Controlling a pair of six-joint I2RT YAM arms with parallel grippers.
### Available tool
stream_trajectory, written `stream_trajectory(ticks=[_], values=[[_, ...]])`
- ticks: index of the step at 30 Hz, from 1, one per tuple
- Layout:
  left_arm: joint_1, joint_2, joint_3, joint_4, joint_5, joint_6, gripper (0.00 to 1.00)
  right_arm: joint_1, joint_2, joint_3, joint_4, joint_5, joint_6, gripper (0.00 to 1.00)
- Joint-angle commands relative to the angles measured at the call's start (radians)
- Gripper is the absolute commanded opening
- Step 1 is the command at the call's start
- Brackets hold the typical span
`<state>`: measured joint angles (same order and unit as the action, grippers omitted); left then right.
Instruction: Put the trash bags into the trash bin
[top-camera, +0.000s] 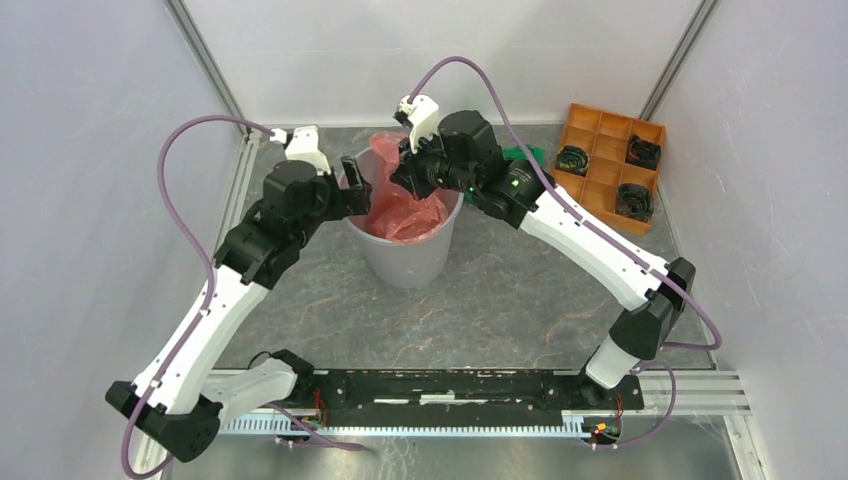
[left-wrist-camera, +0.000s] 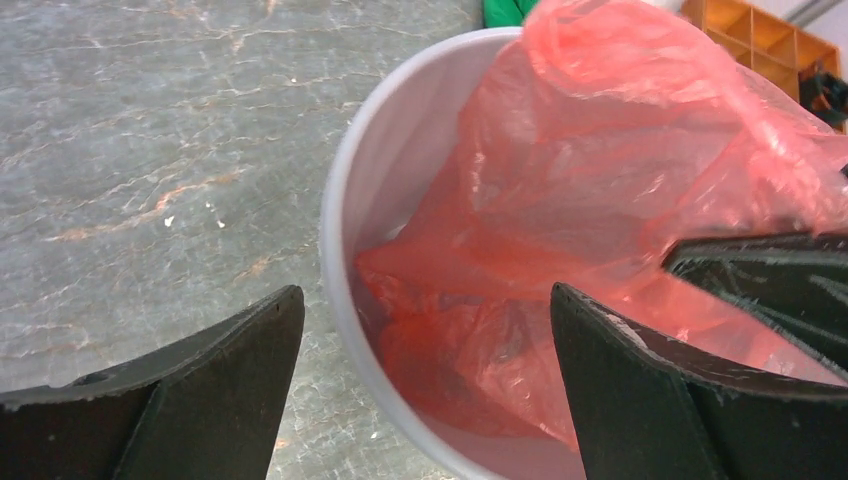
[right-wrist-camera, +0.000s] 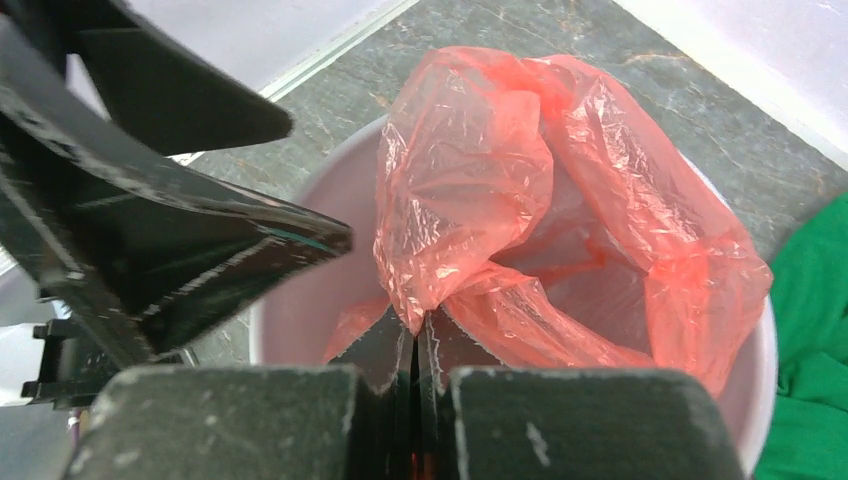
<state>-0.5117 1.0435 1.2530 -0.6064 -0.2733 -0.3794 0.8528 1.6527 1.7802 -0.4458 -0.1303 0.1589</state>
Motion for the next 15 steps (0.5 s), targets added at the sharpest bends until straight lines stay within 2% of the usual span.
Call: stream_trajectory(ticks=[1, 4, 8, 15], values=[[0.006, -0.093, -0.038, -0.003, -0.121, -0.084, 0.98, -0.017, -0.062, 0.049, 0.009, 0.066, 0.005, 0.01], [0.006, -0.135, -0.128, 0.033, -0.090, -0.116, 0.94, -0.034, -0.118, -0.003, 0.044, 0.082, 0.016, 0.01], [0.004, -0.149, -0.235, 0.140, 0.043, -0.166, 0.86, -0.040, -0.151, -0.048, 0.064, 0.054, 0.033, 0.01], [0.006, -0.018, -0.232, 0.334, 0.304, -0.239, 0.71, -0.041, -0.178, -0.080, 0.062, 0.068, 0.020, 0.00]])
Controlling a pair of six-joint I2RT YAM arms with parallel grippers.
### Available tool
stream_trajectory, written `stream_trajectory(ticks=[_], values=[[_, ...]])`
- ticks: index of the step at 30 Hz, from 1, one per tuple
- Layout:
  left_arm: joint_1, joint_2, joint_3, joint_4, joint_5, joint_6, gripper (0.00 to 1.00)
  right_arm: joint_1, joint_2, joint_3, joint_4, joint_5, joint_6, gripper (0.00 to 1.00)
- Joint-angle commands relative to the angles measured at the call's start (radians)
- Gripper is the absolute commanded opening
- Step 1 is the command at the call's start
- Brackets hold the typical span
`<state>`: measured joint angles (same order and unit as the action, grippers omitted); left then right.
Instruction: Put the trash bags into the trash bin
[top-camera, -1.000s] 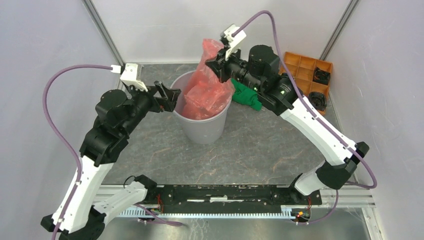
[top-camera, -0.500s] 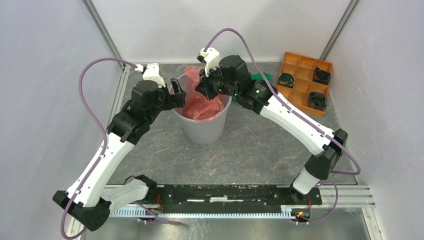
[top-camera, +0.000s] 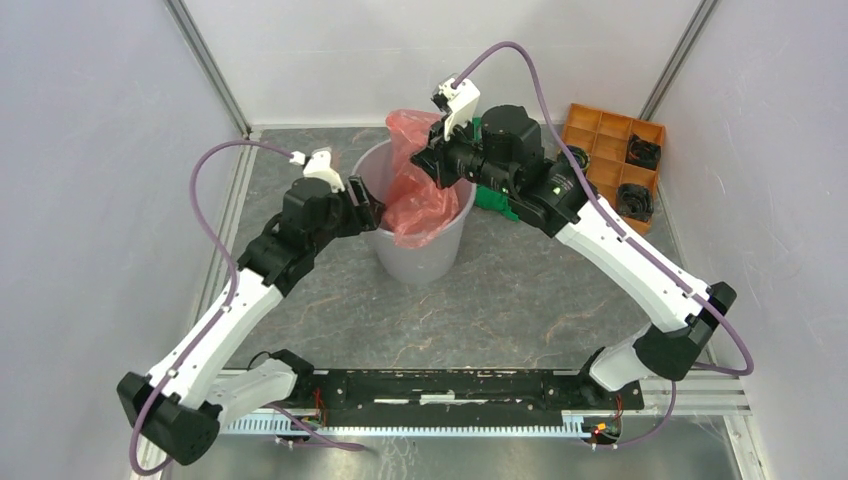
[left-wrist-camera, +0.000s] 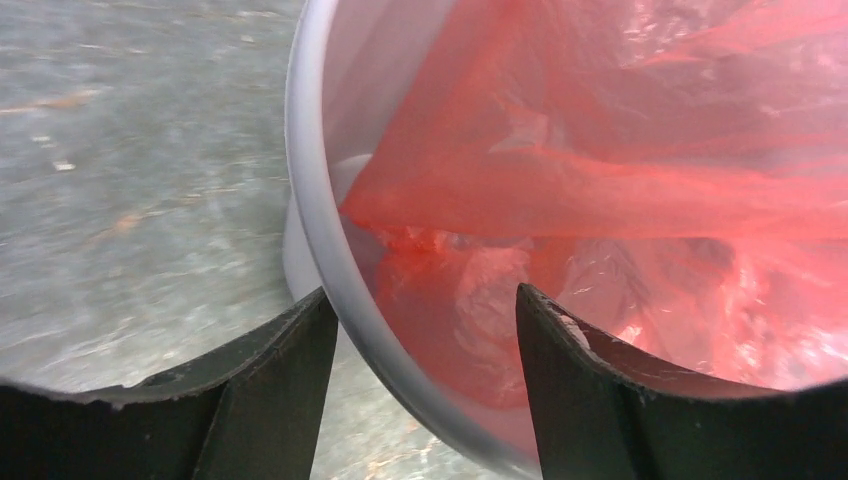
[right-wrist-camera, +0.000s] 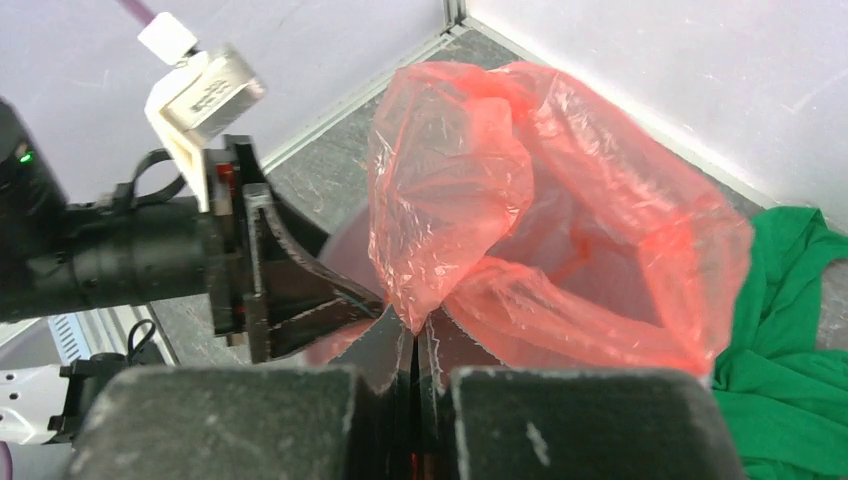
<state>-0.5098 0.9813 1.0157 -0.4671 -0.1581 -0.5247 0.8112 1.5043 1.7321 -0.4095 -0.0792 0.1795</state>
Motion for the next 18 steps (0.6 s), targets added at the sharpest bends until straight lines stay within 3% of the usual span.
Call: stream_trajectory(ticks=[1, 6, 13, 18], values=[[0.003, 0.054, 0.007, 0.212, 0.212, -0.103, 0.71, 0.001, -0.038, -0.042, 0.026, 0.032, -0.007, 0.00], [0.002, 0.060, 0.028, 0.210, 0.233, -0.084, 0.78, -0.010, -0.092, -0.123, 0.036, 0.114, -0.041, 0.00], [0.004, -0.060, 0.123, 0.000, 0.097, -0.025, 0.98, -0.012, -0.130, -0.184, 0.078, 0.116, -0.109, 0.01], [0.003, -0.020, 0.273, 0.051, 0.255, -0.185, 1.00, -0.009, -0.142, -0.211, 0.136, 0.021, -0.129, 0.01]])
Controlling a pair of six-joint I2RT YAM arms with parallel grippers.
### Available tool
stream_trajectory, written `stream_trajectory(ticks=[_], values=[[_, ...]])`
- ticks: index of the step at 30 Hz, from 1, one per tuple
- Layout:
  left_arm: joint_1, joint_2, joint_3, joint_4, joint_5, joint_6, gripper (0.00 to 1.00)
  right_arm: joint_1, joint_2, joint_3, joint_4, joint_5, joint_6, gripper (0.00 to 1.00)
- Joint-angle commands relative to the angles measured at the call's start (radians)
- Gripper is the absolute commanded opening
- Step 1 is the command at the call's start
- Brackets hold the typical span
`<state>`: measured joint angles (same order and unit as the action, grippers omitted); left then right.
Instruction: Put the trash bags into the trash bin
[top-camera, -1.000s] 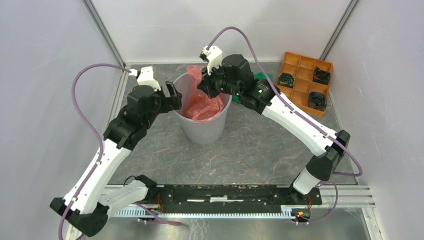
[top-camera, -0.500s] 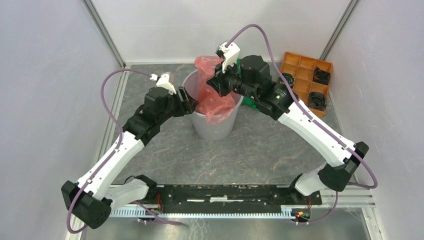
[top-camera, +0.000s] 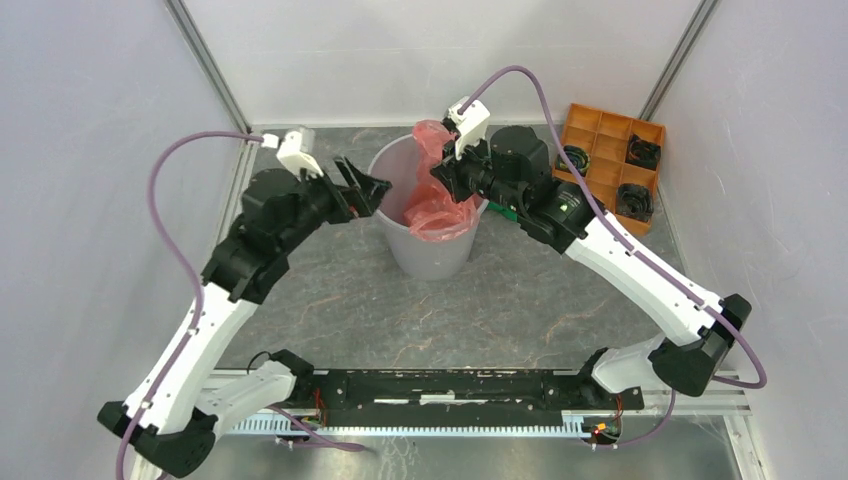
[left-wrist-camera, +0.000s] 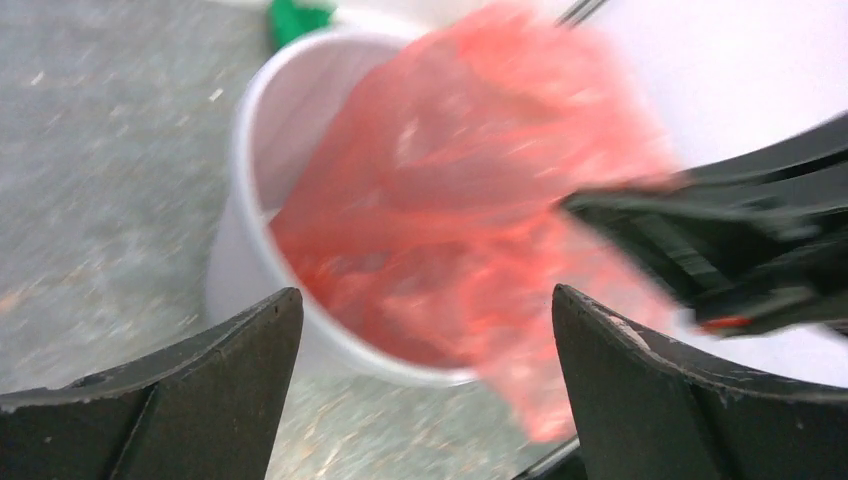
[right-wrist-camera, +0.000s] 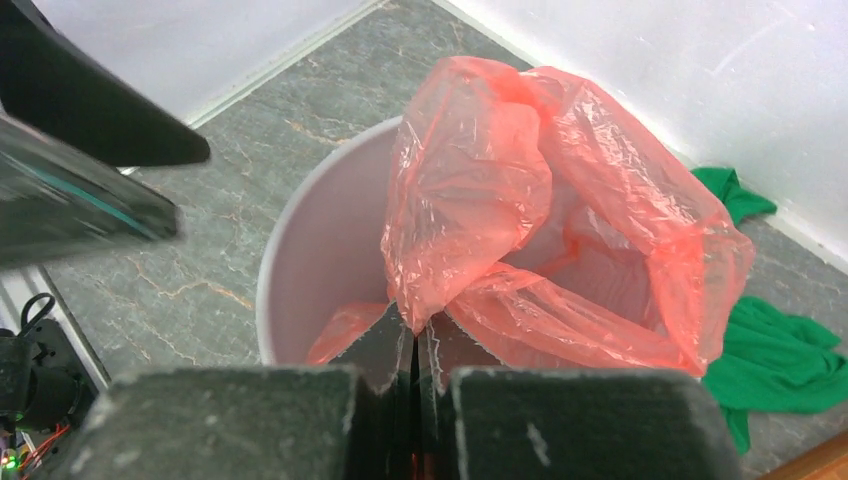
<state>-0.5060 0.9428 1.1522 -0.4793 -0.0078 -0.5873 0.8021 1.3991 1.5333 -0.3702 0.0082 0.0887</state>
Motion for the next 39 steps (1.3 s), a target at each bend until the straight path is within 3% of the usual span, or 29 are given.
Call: stream_trajectory(ticks=[1, 4, 10, 16, 20, 24, 33, 36, 39], values=[[0.000, 0.048, 0.164, 0.085, 0.120, -0.192, 0.99, -0.001, -0.039, -0.018, 0.110, -0.084, -0.038, 0.01], [-0.001, 0.188, 0.294, 0.116, 0.164, -0.378, 0.91, 0.007, -0.046, -0.039, 0.145, -0.105, -0.037, 0.01], [-0.001, 0.260, 0.332, 0.177, 0.197, -0.418, 0.82, 0.009, -0.069, -0.072, 0.185, -0.113, -0.034, 0.01], [0.000, 0.123, 0.216, 0.188, 0.088, -0.316, 0.81, 0.008, -0.142, -0.146, 0.249, -0.015, 0.041, 0.01], [-0.002, -0.029, 0.038, 0.261, -0.039, -0.346, 0.75, 0.006, -0.177, -0.196, 0.320, -0.061, 0.114, 0.00], [-0.001, -0.013, 0.048, 0.274, -0.007, -0.356, 0.71, 0.005, -0.173, -0.190, 0.344, -0.116, 0.134, 0.01], [0.000, 0.122, 0.146, 0.371, 0.230, -0.362, 0.99, 0.007, -0.137, -0.187, 0.337, -0.181, 0.105, 0.01], [0.000, 0.159, 0.164, 0.371, 0.273, -0.358, 1.00, 0.006, -0.116, -0.186, 0.338, -0.216, 0.105, 0.01], [0.000, 0.194, 0.166, 0.393, 0.321, -0.362, 0.93, 0.009, -0.096, -0.177, 0.320, -0.229, 0.096, 0.01]])
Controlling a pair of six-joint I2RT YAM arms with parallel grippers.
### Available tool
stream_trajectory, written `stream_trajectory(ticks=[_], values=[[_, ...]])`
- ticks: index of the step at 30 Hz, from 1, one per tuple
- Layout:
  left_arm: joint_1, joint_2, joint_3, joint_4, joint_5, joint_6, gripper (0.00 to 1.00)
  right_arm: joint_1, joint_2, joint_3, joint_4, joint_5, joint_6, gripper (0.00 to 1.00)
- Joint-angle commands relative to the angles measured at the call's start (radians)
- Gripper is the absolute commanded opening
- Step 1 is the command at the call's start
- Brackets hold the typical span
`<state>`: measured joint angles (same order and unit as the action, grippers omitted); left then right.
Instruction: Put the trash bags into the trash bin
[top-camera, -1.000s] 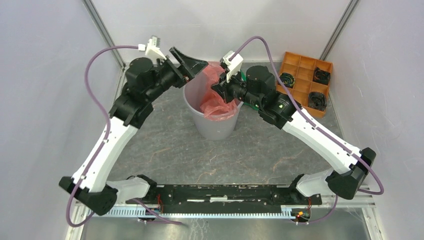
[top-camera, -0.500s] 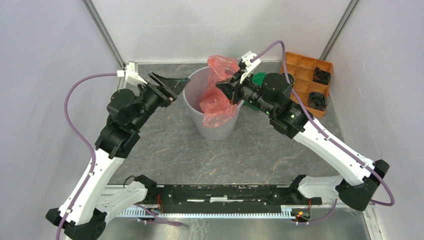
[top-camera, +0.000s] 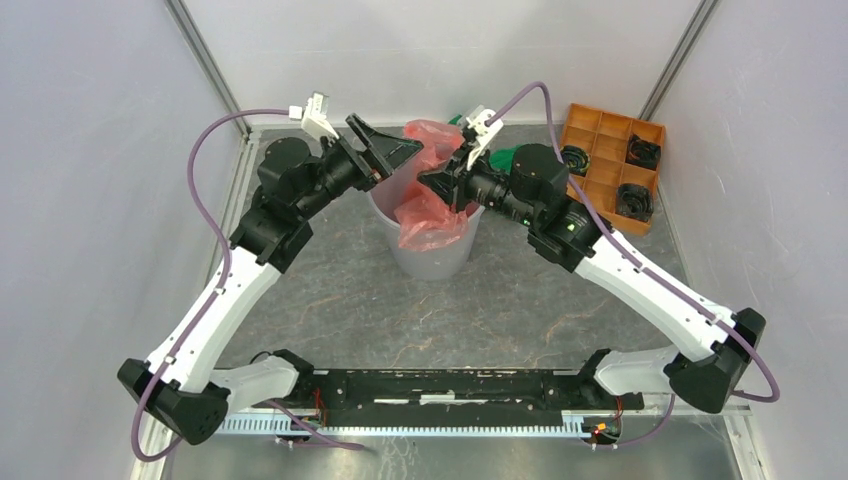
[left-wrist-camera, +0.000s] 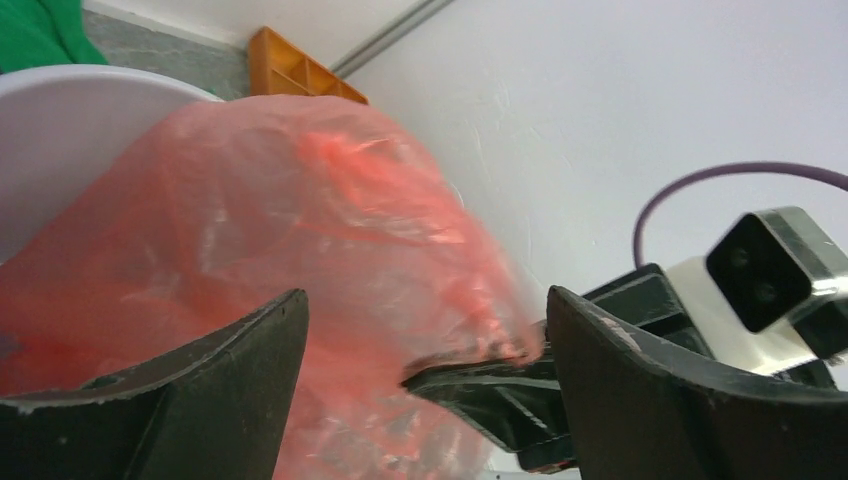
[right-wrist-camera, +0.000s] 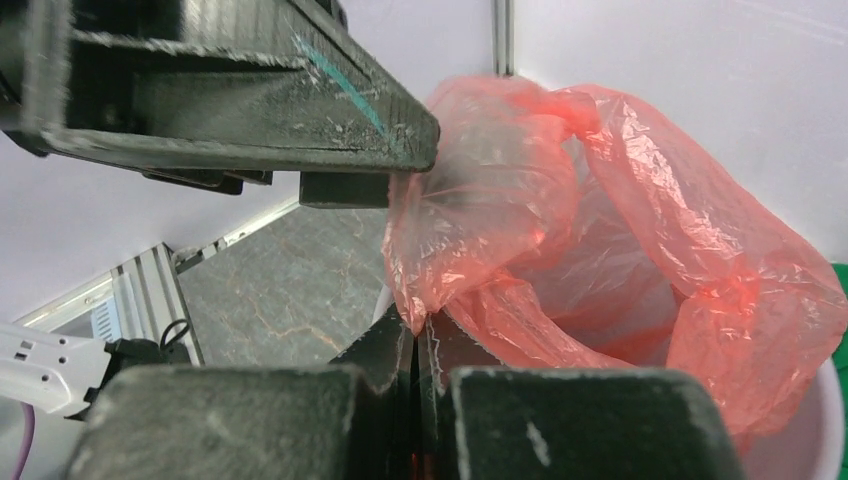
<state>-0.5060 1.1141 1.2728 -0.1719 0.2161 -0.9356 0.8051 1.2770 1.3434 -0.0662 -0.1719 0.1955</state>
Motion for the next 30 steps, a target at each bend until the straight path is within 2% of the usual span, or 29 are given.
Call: stream_trajectory(ticks=[1, 5, 9, 10, 12, 13, 14, 17, 20, 25, 30], values=[[-0.001, 0.031, 0.043, 0.094, 0.106, -0.015, 0.88, 0.006, 0.031, 0.018, 0.010, -0.051, -0.013, 0.01], [-0.001, 0.057, 0.045, 0.104, 0.117, -0.010, 0.76, 0.013, 0.042, 0.025, -0.005, -0.066, -0.025, 0.01], [-0.001, 0.080, 0.061, 0.094, 0.136, 0.023, 0.39, 0.017, 0.031, 0.022, -0.015, -0.071, -0.042, 0.07], [0.000, 0.081, 0.075, 0.076, 0.128, 0.041, 0.30, 0.017, 0.027, 0.025, -0.030, -0.069, -0.057, 0.13], [0.000, 0.083, 0.113, 0.022, 0.103, 0.084, 0.12, 0.018, 0.012, 0.041, -0.100, -0.025, -0.093, 0.30], [0.000, 0.082, 0.131, -0.006, 0.086, 0.108, 0.06, 0.017, -0.006, 0.043, -0.128, 0.018, -0.114, 0.42], [-0.001, 0.082, 0.151, -0.037, 0.072, 0.129, 0.03, 0.017, -0.024, 0.039, -0.156, 0.061, -0.127, 0.49], [0.000, 0.082, 0.195, -0.086, 0.040, 0.162, 0.02, 0.018, -0.079, 0.032, -0.199, 0.141, -0.149, 0.70], [-0.001, 0.094, 0.227, -0.099, 0.055, 0.167, 0.02, 0.016, -0.113, 0.035, -0.214, 0.134, -0.161, 0.87], [0.000, 0.116, 0.297, -0.141, 0.077, 0.217, 0.02, 0.017, -0.142, 0.084, -0.254, 0.163, -0.167, 0.96], [0.000, 0.089, 0.315, -0.217, 0.037, 0.306, 0.02, 0.016, -0.187, 0.054, -0.226, 0.418, -0.030, 0.98]])
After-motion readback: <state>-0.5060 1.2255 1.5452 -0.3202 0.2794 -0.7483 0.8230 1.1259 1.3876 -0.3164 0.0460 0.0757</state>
